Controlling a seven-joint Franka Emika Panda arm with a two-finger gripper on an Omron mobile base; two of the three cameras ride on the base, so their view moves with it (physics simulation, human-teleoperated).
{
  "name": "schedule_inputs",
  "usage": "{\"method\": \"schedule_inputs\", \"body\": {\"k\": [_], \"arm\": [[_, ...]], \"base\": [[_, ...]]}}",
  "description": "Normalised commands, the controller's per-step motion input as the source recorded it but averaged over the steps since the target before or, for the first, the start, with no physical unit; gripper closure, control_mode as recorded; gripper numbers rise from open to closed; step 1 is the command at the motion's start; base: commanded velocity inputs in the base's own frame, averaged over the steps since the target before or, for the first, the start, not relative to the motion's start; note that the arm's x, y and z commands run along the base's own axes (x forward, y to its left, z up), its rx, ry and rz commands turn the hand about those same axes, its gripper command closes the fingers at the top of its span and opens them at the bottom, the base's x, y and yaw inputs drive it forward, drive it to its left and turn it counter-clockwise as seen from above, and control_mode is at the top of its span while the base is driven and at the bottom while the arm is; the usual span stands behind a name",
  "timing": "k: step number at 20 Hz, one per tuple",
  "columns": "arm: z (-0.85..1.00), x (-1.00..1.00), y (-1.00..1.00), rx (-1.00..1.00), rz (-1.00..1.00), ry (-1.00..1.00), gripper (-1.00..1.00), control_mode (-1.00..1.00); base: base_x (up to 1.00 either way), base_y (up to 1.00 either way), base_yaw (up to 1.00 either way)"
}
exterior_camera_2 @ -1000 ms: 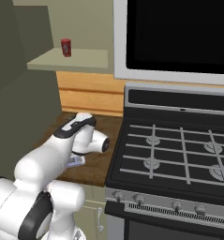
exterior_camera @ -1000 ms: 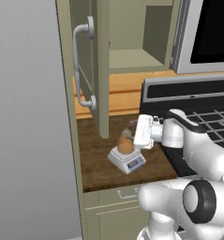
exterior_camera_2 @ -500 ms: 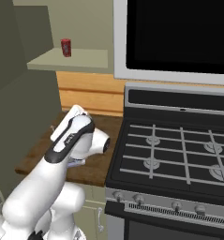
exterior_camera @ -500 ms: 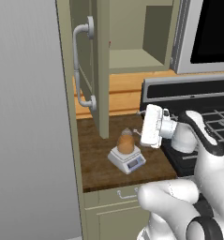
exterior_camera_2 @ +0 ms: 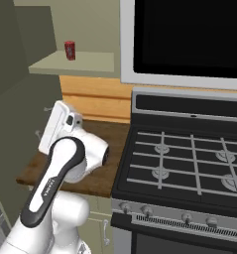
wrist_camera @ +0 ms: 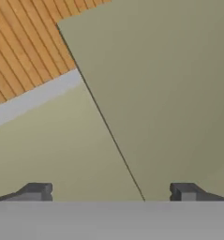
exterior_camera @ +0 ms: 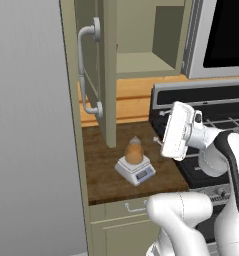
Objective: Pick the honey bottle and place it on the digital scale for weighing, and close the cabinet.
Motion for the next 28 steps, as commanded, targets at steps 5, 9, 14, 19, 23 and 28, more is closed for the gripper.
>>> {"method": "schedule_inputs", "body": {"k": [5,9,14,19,23,28], "arm": [[0.96,-1.0,0.09,-0.17,0.0,-0.46,-1.0,-1.0],[0.99,-1.0,0.1,-0.18,0.0,-0.45,-1.0,-1.0],[0.71,-1.0,0.32,-0.21,0.0,-0.4,-1.0,-1.0],[0.4,-1.0,0.49,-0.1,0.0,-0.29,-1.0,-1.0],[0.06,-0.97,0.69,0.0,-0.03,-0.17,-1.0,-1.0],[-0.1,-0.44,0.85,0.0,-0.03,-0.03,-1.0,-1.0]], "base": [[0.0,0.0,0.0],[0.0,0.0,0.0],[0.0,0.0,0.0],[0.0,0.0,0.0],[0.0,0.0,0.0],[0.0,0.0,0.0]]}}
